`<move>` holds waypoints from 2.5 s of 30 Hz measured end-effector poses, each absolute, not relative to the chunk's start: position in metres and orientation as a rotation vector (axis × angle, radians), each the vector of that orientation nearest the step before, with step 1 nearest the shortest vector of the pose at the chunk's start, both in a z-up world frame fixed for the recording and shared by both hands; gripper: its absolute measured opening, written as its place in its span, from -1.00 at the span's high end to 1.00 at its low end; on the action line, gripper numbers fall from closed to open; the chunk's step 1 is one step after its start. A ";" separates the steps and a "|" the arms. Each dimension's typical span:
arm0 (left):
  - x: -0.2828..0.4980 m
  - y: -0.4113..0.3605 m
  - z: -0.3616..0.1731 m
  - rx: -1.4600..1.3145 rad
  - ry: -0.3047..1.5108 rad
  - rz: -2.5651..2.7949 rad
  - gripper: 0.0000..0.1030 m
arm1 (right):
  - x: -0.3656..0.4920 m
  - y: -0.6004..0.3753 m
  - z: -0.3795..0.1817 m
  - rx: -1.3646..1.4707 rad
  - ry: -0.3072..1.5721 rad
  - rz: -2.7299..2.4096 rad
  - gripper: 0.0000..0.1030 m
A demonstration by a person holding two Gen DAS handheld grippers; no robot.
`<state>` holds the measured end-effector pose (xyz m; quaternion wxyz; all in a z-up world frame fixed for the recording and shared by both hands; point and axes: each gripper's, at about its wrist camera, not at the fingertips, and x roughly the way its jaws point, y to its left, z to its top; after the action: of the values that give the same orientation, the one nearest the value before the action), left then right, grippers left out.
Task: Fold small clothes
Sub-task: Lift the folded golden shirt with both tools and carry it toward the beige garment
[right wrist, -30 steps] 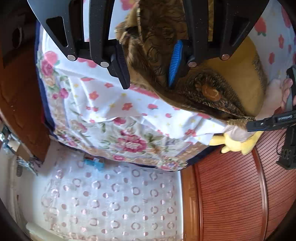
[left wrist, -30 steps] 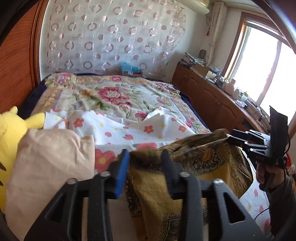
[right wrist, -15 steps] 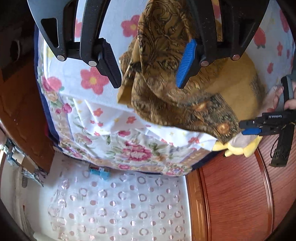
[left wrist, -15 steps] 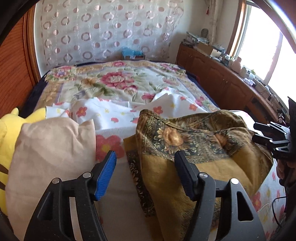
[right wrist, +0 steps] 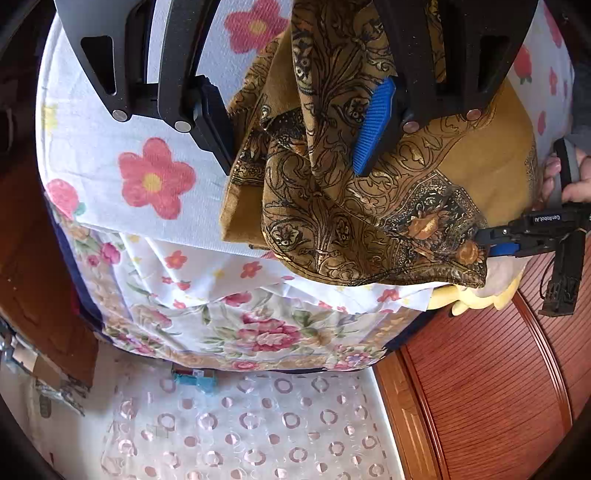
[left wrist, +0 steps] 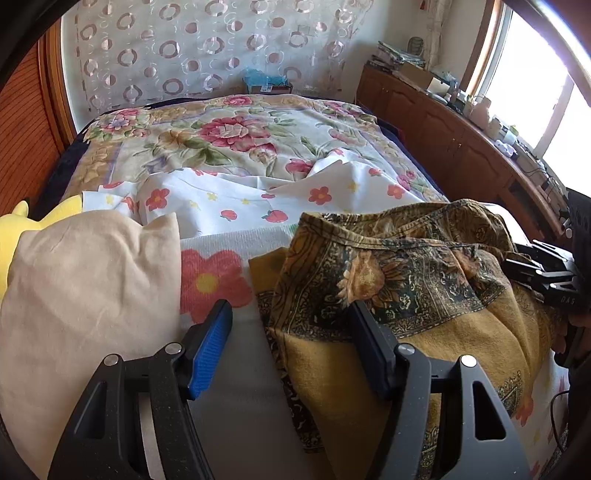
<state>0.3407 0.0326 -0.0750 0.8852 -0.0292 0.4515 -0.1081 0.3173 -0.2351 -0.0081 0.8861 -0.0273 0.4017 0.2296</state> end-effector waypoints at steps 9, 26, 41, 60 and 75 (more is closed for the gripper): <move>0.345 0.032 -0.072 -0.108 0.945 -0.295 0.30 | 0.327 -0.237 -0.010 -0.101 0.834 0.585 0.48; 0.239 0.067 0.028 -0.246 0.590 -0.357 0.82 | 0.258 -0.223 0.043 -0.150 0.501 0.627 0.76; 0.145 0.165 0.037 -0.332 0.371 -0.064 0.82 | 0.264 -0.108 0.094 -0.428 0.404 0.855 0.77; 0.146 0.223 -0.067 -0.407 0.577 0.090 0.82 | 0.346 0.082 0.054 -0.719 0.502 0.954 0.73; 0.142 0.217 -0.066 -0.360 0.616 0.119 0.76 | 0.371 0.069 0.035 -0.351 0.589 0.816 0.09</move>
<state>0.1420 0.2172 -0.0660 0.9354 -0.1760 0.3012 0.0582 0.3713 0.0692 0.0354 0.8614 -0.1671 0.2809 0.3888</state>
